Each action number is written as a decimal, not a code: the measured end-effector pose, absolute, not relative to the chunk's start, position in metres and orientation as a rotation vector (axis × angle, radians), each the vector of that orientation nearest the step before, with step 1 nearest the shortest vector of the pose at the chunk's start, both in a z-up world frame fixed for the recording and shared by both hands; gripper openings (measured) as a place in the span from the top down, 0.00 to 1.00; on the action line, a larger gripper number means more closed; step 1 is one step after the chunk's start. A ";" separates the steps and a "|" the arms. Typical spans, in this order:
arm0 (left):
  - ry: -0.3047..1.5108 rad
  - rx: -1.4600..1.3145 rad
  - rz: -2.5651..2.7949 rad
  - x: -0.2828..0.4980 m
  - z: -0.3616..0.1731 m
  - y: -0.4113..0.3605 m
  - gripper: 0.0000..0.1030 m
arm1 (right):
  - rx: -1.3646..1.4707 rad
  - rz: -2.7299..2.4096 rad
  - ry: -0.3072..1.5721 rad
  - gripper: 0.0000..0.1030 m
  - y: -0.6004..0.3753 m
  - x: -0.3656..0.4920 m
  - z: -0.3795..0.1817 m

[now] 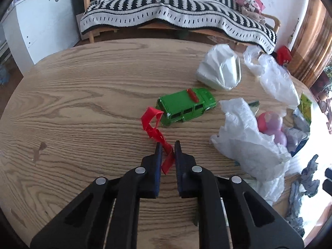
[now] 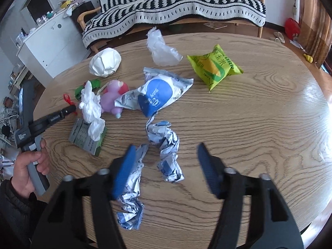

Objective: Collect trash
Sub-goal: 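Grasp the red ribbon with the left tool while the right tool grasps crumpled foil, then carry the ribbon and foil to the bin and release them inside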

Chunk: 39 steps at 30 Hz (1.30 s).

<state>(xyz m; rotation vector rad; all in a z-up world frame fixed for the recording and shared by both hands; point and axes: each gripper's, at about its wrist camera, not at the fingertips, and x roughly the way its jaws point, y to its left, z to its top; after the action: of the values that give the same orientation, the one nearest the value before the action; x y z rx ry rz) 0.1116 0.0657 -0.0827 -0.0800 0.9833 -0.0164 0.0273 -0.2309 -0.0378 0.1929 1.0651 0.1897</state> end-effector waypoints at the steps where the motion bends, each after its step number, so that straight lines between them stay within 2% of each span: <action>1: 0.966 -0.081 -0.016 0.109 -0.077 0.065 0.91 | 0.190 0.193 1.070 0.50 -0.230 0.027 -0.039; 13: 0.897 -0.125 -0.081 0.093 -0.036 0.033 0.91 | 0.150 0.191 1.147 0.51 -0.228 0.032 -0.063; 14: 0.894 -0.117 -0.090 0.091 -0.034 0.027 0.91 | 0.145 0.190 1.161 0.55 -0.227 0.034 -0.068; 16: 0.888 -0.102 -0.113 0.087 -0.030 0.013 0.91 | 0.158 0.197 1.182 0.71 -0.227 0.035 -0.075; 18: 0.883 -0.091 -0.137 0.083 -0.027 0.000 0.91 | 0.173 0.203 1.178 0.75 -0.229 0.034 -0.074; 25: 0.871 -0.062 -0.254 0.066 -0.016 -0.060 0.91 | 0.205 0.164 1.078 0.76 -0.262 0.013 -0.045; 39: 0.885 0.063 -0.557 0.017 -0.019 -0.239 0.91 | 0.453 -0.214 0.935 0.76 -0.465 -0.086 -0.029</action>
<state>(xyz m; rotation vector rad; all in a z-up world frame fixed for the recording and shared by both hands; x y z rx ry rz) 0.0174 -0.2388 -0.0194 0.0629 0.8851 -0.5569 -0.0858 -0.4655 -0.0287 0.4528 0.9353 -0.2138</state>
